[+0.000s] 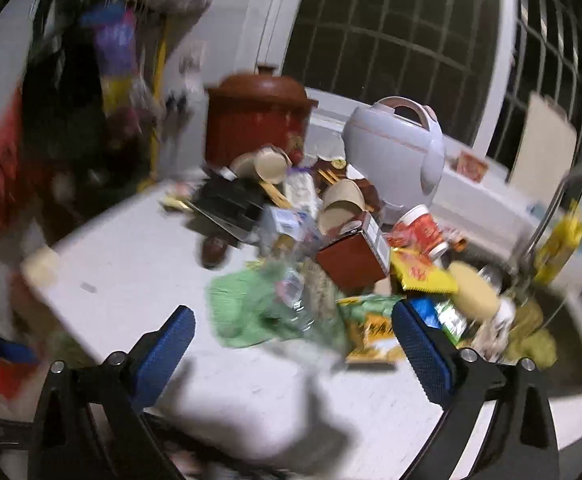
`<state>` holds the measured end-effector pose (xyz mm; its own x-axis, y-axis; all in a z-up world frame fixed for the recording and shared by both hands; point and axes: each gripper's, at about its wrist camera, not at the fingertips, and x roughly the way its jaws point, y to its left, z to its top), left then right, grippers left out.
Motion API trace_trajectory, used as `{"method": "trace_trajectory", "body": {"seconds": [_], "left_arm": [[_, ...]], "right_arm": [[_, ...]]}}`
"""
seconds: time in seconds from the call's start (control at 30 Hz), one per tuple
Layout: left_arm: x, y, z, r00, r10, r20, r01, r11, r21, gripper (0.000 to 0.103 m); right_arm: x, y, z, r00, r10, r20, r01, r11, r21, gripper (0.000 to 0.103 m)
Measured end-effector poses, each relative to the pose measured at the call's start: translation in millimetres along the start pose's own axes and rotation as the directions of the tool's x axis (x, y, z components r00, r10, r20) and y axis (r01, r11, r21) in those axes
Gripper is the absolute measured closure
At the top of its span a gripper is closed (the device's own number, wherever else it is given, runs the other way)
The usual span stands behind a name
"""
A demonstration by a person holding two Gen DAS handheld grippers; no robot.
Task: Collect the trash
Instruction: 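Grasp the brown round fruit with the left tool while the right grasps a clear plastic wrapper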
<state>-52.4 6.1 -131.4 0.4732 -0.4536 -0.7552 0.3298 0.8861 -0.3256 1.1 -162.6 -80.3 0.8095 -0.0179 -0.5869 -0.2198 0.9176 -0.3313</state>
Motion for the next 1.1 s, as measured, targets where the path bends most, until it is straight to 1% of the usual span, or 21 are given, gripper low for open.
{"method": "trace_trajectory", "body": {"seconds": [0.03, 0.07, 0.1, 0.13, 0.17, 0.2, 0.27, 0.3, 0.37, 0.4, 0.47, 0.57, 0.67, 0.73, 0.83, 0.97, 1.0, 1.03, 1.07, 1.1], "left_arm": [[-2, -2, 1, 1.000, 0.004, 0.002, -0.004, 1.000, 0.003, 0.013], [-3, -4, 2, 1.000, 0.008, 0.006, -0.008, 1.000, 0.009, 0.013], [-5, -3, 3, 1.000, 0.011, 0.009, -0.011, 1.000, 0.013, 0.013], [-5, -5, 5, 1.000, 0.013, 0.013, -0.013, 1.000, 0.019, 0.013], [-4, -3, 5, 1.000, 0.012, 0.015, -0.012, 1.000, 0.021, 0.013], [-6, -2, 6, 1.000, 0.014, 0.018, -0.014, 1.000, 0.025, 0.013], [-6, -2, 11, 0.999, 0.020, 0.032, -0.021, 0.999, 0.030, 0.013], [-6, -2, 16, 0.999, 0.020, 0.040, -0.021, 0.999, 0.032, 0.013], [-2, -1, 30, 0.998, 0.024, 0.057, -0.026, 0.999, 0.035, 0.013], [2, 1, 43, 0.997, 0.023, 0.067, -0.025, 0.999, 0.035, 0.013], [12, 3, 65, 0.996, 0.040, 0.083, -0.042, 0.999, 0.023, 0.013], [31, 9, 105, 0.992, 0.057, 0.109, -0.055, 0.998, -0.014, 0.013], [56, 10, 142, 0.986, 0.128, 0.109, -0.127, 0.992, -0.022, 0.013], [72, 8, 160, 0.979, 0.176, 0.106, -0.176, 0.984, -0.018, 0.013], [93, 2, 175, 0.975, 0.206, 0.089, -0.207, 0.978, 0.012, 0.013], [122, -5, 183, 0.957, 0.283, 0.059, -0.287, 0.955, 0.081, 0.013], [126, -5, 183, 0.953, 0.298, 0.058, -0.302, 0.949, 0.092, 0.018], [130, -5, 183, 0.950, 0.308, 0.050, -0.312, 0.945, 0.101, 0.032], [134, -4, 184, 0.950, 0.311, 0.037, -0.313, 0.944, 0.104, 0.042], [138, -1, 184, 0.953, 0.303, 0.012, -0.302, 0.948, 0.102, 0.065]], "right_arm": [[16, 4, 0, 0.999, -0.028, -0.033, 0.026, 0.999, -0.044, 0.027], [28, 5, 0, 0.997, -0.044, -0.059, 0.041, 0.997, -0.067, 0.046], [43, 6, -1, 0.994, -0.050, -0.095, 0.043, 0.996, -0.078, 0.055], [50, 5, 1, 0.992, -0.042, -0.121, 0.034, 0.997, -0.074, 0.067], [57, -1, 2, 0.989, -0.012, -0.146, 0.005, 0.999, -0.049, 0.090], [58, -4, 4, 0.989, 0.015, -0.148, -0.018, 1.000, -0.020, 0.097], [47, -20, 10, 0.990, 0.087, -0.110, -0.079, 0.994, 0.079, 0.100], [41, -25, 14, 0.989, 0.111, -0.093, -0.100, 0.989, 0.111, 0.100], [24, -40, 23, 0.984, 0.169, -0.049, -0.158, 0.971, 0.180, 0.100], [17, -45, 27, 0.980, 0.196, -0.029, -0.185, 0.960, 0.209, 0.100], [-5, -58, 37, 0.965, 0.258, 0.038, -0.258, 0.921, 0.292, 0.100], [-31, -77, 47, 0.942, 0.310, 0.130, -0.336, 0.860, 0.385, 0.100], [-57, -89, 47, 0.928, 0.321, 0.190, -0.372, 0.821, 0.433, 0.100], [-70, -93, 43, 0.925, 0.315, 0.211, -0.378, 0.809, 0.450, 0.100], [-86, -99, 33, 0.924, 0.308, 0.226, -0.381, 0.792, 0.478, 0.100], [-96, -104, 22, 0.930, 0.296, 0.220, -0.368, 0.784, 0.500, 0.100], [-97, -105, 19, 0.933, 0.290, 0.215, -0.360, 0.786, 0.503, 0.100], [-97, -105, 17, 0.935, 0.287, 0.211, -0.355, 0.785, 0.507, 0.100], [-98, -105, 15, 0.935, 0.287, 0.206, -0.353, 0.782, 0.513, 0.100], [-97, -106, 12, 0.936, 0.287, 0.204, -0.352, 0.778, 0.520, 0.100]]}}
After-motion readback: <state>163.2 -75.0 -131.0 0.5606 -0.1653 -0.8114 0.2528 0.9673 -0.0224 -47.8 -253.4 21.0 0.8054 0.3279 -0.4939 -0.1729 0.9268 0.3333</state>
